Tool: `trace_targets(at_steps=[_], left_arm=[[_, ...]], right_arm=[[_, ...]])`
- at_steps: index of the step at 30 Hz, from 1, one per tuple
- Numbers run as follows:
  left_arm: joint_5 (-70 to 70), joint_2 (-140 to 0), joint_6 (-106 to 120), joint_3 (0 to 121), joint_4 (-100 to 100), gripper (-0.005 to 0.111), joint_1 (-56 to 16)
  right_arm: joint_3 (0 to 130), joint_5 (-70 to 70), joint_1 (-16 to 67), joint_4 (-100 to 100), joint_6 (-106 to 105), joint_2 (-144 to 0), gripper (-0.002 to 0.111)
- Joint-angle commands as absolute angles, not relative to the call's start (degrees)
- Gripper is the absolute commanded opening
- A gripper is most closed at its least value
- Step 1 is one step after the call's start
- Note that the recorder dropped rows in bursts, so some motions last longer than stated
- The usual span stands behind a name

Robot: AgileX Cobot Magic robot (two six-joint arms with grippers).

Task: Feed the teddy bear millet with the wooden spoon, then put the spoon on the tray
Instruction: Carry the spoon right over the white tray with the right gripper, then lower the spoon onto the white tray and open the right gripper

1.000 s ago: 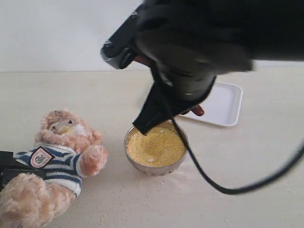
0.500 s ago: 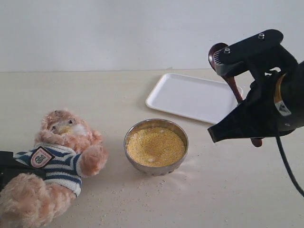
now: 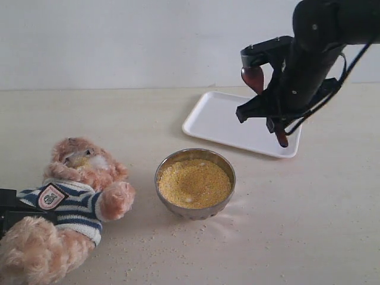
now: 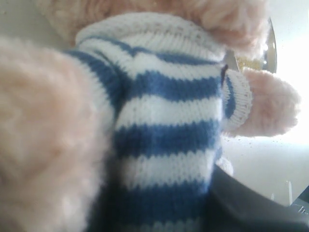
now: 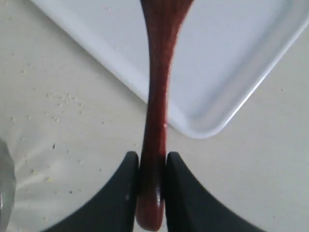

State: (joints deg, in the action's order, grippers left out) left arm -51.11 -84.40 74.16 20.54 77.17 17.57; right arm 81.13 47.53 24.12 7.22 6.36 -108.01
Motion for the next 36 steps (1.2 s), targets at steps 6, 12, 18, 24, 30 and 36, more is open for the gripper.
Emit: trace_targets(at_steps=[6,12,18,24,30,36], left_arm=[[-52.00,-83.68,74.67,20.27,77.65,0.005,17.73],[-52.00,-83.68,74.67,20.27,77.65,0.005,17.73],[-52.00,-83.68,74.67,20.27,77.65,0.005,17.73],[-52.00,-83.68,74.67,20.27,77.65,0.005,17.73],[-52.00,-83.68,74.67,20.27,77.65,0.005,17.73],[-52.00,-83.68,74.67,20.27,77.65,0.005,17.73]], right_arm=[[99.64,53.76,18.58,-1.29,-0.37,-123.23,0.000],[99.64,51.77,15.98,-1.29,-1.86,-126.92,0.000],[99.64,47.30,15.88,-1.28,-2.20,-127.47,0.000],[99.64,46.62,15.88,-1.26,-2.06,-128.34,0.000],[99.64,46.84,15.88,-2.20,-2.21,-129.88,0.000],[99.64,45.36,15.88,-2.33,-2.21,-130.97,0.013]])
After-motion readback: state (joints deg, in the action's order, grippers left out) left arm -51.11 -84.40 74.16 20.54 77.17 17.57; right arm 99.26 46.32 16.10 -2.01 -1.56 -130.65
